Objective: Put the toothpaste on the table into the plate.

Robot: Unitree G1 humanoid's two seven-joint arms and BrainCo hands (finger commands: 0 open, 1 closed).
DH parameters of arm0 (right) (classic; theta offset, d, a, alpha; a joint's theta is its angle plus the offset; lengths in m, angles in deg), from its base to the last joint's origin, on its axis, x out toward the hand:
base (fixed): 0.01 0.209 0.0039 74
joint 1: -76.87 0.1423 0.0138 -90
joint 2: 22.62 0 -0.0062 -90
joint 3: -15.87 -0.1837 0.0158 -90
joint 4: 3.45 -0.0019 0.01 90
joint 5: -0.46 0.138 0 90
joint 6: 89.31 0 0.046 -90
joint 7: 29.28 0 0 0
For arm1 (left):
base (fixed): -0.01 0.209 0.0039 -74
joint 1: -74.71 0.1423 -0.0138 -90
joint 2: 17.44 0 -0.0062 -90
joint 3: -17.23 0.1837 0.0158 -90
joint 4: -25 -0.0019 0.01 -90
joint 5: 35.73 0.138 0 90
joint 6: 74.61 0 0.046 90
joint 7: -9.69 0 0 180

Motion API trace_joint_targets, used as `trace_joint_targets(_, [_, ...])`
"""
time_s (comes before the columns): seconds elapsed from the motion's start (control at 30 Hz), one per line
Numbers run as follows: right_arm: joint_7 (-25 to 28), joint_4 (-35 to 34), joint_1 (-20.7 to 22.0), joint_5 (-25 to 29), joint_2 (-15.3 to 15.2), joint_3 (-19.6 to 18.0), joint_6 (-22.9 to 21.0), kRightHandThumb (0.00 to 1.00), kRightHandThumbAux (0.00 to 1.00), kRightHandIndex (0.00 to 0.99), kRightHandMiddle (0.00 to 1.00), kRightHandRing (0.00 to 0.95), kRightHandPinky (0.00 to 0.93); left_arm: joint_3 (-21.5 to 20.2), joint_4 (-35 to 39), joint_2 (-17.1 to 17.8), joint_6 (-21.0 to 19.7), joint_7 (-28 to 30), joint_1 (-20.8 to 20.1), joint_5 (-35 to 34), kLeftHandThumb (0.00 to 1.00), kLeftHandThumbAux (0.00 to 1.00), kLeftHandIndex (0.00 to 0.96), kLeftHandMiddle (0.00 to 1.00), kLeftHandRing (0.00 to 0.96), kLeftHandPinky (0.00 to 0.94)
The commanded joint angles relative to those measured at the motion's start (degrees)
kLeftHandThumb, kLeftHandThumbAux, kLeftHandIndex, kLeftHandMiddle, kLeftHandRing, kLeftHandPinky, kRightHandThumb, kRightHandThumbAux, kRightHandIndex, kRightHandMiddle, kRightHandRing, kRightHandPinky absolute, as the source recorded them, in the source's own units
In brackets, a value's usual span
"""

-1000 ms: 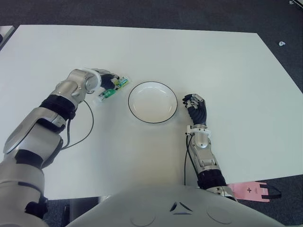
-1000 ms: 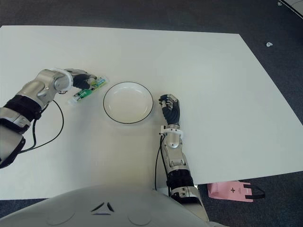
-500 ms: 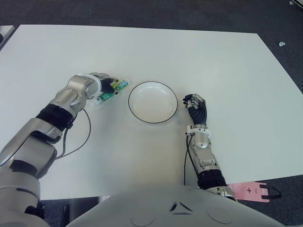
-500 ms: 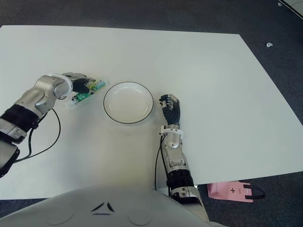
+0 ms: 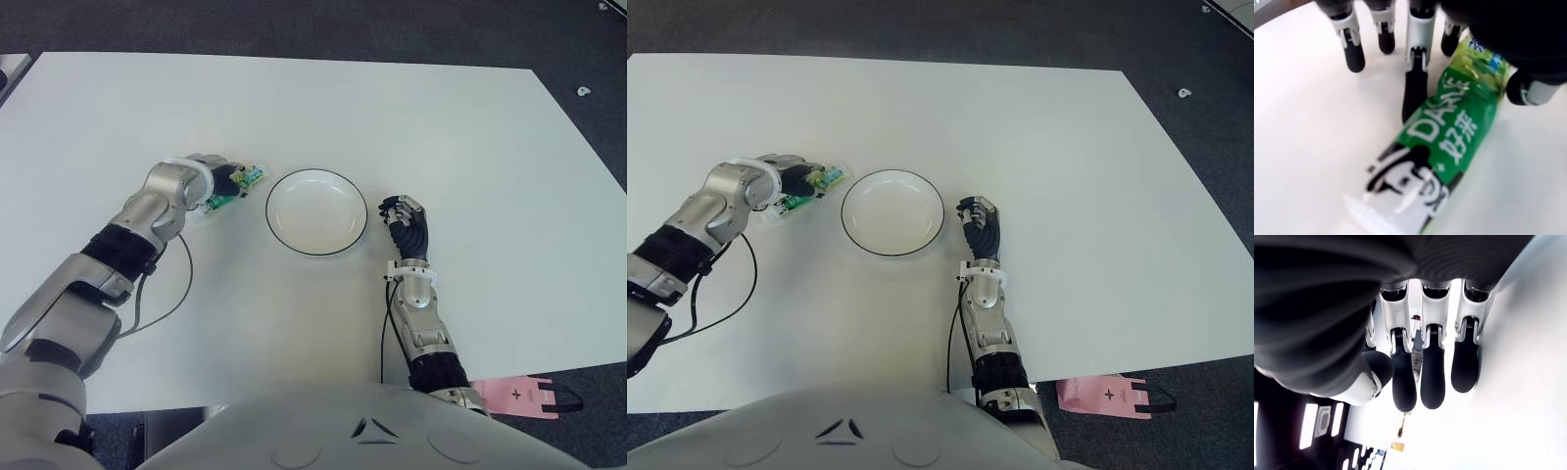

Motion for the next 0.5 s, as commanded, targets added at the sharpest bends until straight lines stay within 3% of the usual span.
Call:
trace_joint_targets(0.03, [0.6, 5.1, -7.0, 0.2, 0.2, -0.1, -5.1, 0.709, 0.728, 0.426, 0.502, 0.486, 0.484, 3.4, -2.2, -4.3, -2.3, 0.5, 9.8, 0.2, 0.429, 0.26, 0.0, 0.052, 0.056, 0.127])
trace_joint_targets(0.27, [0.9, 4.3, -7.5, 0.2, 0.1, 0.0, -5.2, 0.709, 0.728, 0.426, 0.5, 0.484, 0.486, 3.1, -5.2, -8.1, -5.1, -6.6, 13.0, 1.2, 0.412, 0.227, 0.0, 0.044, 0.019, 0.069])
trace_joint_targets(0.5, [1.0, 3.7, -7.9, 0.2, -0.2, -0.1, -5.6, 0.709, 0.728, 0.426, 0.502, 0.486, 0.489, 2.4, -5.3, -10.7, -9.3, -12.7, 15.6, 2.2, 0.381, 0.199, 0.0, 0.062, 0.03, 0.075])
